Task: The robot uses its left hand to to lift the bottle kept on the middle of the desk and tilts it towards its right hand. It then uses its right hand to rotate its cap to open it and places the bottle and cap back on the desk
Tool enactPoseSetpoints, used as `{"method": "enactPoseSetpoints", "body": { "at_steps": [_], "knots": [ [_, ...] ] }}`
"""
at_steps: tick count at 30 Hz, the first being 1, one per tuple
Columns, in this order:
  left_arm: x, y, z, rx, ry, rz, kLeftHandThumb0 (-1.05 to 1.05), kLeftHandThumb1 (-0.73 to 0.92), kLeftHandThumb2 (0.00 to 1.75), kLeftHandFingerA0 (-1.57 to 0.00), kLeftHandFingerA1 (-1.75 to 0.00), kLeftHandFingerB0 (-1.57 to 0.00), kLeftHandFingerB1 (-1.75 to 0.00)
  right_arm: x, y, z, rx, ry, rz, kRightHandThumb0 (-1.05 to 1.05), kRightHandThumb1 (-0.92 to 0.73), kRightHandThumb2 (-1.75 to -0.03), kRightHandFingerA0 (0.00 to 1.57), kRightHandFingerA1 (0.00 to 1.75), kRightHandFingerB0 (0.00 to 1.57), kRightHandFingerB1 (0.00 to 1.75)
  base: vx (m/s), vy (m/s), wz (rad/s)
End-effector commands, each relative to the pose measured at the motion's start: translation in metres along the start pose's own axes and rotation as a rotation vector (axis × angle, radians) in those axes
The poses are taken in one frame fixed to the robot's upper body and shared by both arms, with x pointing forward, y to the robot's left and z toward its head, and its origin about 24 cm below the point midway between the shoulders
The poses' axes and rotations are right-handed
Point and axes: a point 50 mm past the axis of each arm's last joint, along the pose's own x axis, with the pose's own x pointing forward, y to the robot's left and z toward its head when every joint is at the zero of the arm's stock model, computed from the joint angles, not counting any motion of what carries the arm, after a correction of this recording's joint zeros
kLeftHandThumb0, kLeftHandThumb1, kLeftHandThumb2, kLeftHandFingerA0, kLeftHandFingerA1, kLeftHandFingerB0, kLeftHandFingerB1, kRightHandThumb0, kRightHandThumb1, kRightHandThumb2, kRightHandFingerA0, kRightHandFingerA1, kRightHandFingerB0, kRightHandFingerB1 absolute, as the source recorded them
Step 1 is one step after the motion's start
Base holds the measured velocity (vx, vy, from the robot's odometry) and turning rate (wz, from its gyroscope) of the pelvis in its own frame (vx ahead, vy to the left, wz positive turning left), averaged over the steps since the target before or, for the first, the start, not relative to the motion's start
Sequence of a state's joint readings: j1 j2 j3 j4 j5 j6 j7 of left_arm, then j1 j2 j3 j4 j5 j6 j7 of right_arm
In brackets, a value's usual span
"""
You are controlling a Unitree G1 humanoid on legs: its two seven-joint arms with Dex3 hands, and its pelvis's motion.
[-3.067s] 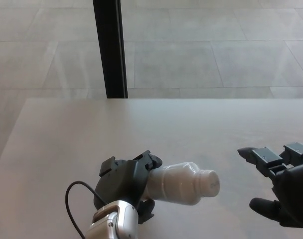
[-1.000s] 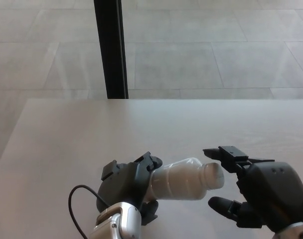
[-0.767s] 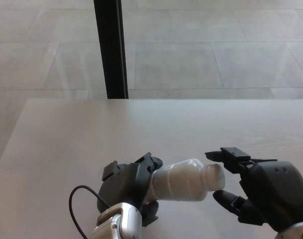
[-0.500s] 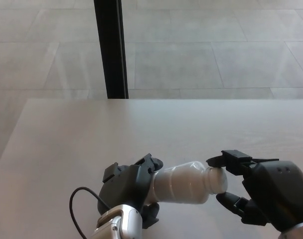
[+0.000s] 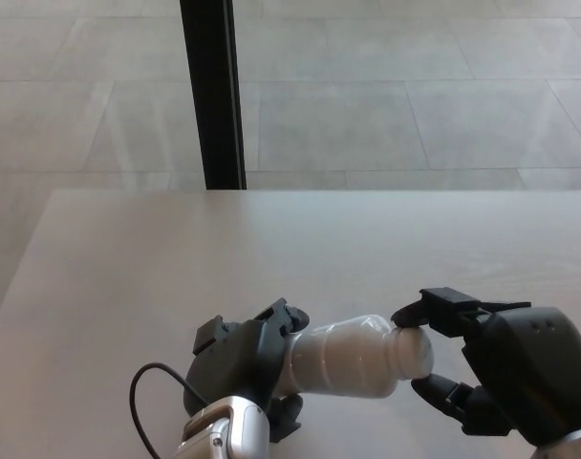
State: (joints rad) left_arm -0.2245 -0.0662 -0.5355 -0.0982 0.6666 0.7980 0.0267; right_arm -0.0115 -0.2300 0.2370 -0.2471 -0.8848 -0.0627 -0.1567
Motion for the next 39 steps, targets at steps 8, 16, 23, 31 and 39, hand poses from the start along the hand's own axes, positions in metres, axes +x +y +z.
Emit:
{"method": "enactPoseSetpoints", "body": {
  "at_steps": [8,16,23,31,39],
  "knots": [
    [-0.002,-0.012,-0.022,0.019,0.106,-0.095,0.08,0.83,0.65,-0.6,-0.89,-0.44,-0.57,0.004,-0.007,0.001,-0.026,-0.233,-0.284,-0.32,-0.49,-1.09,0.82,1.75,0.66,1.71,0.0,0.0,0.0],
    [-0.001,-0.013,-0.023,0.034,0.106,-0.098,0.09,0.84,0.62,-0.61,-0.96,-0.46,-0.58,0.003,-0.007,0.001,-0.042,-0.321,-0.34,-0.37,-0.62,-0.86,0.78,1.75,0.63,1.72,0.0,0.0,0.0],
    [-0.001,-0.014,-0.021,0.038,0.106,-0.097,0.09,0.81,0.69,-0.57,-1.18,-0.57,-0.75,0.005,-0.008,0.006,-0.056,-0.43,-0.425,-0.38,-0.61,-0.8,0.78,1.75,0.62,1.69,0.0,0.0,0.0],
    [-0.001,-0.015,-0.023,0.02,0.11,-0.089,0.09,0.78,0.7,-0.63,-1.01,-0.49,-0.62,0.008,-0.011,0.019,-0.128,-0.659,-0.478,-0.33,-0.49,-1.06,0.81,1.66,0.66,1.57,0.0,0.0,0.0],
    [-0.003,-0.015,-0.024,0.002,0.116,-0.108,0.0,0.8,0.66,-0.53,-0.95,-0.52,-0.71,0.012,-0.017,0.041,-0.088,-0.837,-0.487,-0.36,-0.48,-1.02,0.82,1.57,0.72,1.4,0.0,0.0,0.0]
  ]
}}
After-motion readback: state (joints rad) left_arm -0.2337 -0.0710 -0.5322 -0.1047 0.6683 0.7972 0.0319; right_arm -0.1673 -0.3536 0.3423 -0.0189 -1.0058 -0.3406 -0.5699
